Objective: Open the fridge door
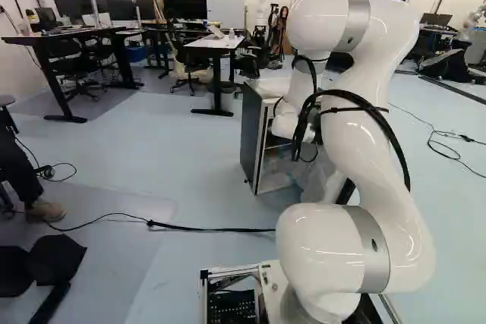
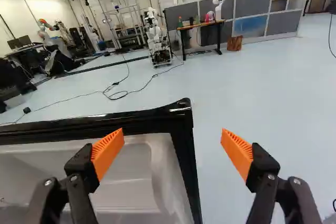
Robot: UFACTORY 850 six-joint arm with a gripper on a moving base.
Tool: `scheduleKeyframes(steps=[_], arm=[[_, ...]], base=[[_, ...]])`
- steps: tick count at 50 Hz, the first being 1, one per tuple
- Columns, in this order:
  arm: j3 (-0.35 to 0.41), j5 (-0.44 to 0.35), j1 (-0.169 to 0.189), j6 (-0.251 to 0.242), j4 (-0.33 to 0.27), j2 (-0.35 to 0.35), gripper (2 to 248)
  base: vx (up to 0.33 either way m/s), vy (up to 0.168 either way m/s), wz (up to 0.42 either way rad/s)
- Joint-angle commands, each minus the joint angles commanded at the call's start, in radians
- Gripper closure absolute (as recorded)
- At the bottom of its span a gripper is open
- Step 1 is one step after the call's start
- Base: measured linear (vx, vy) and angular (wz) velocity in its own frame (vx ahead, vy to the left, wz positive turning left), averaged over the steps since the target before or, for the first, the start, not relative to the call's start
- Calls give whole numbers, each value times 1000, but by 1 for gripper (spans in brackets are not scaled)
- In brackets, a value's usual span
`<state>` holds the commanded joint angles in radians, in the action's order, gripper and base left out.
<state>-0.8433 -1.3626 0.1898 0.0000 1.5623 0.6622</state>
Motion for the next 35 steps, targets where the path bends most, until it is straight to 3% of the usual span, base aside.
scheduleKeyframes(steps=[17,25,35], arm=[[-3,0,5,0,-104,2,3],[-15,0,30,0,-150,8,3],[-33,0,72,0,-162,17,3]], base=[[0,0,0],[0,0,0],[0,0,0]])
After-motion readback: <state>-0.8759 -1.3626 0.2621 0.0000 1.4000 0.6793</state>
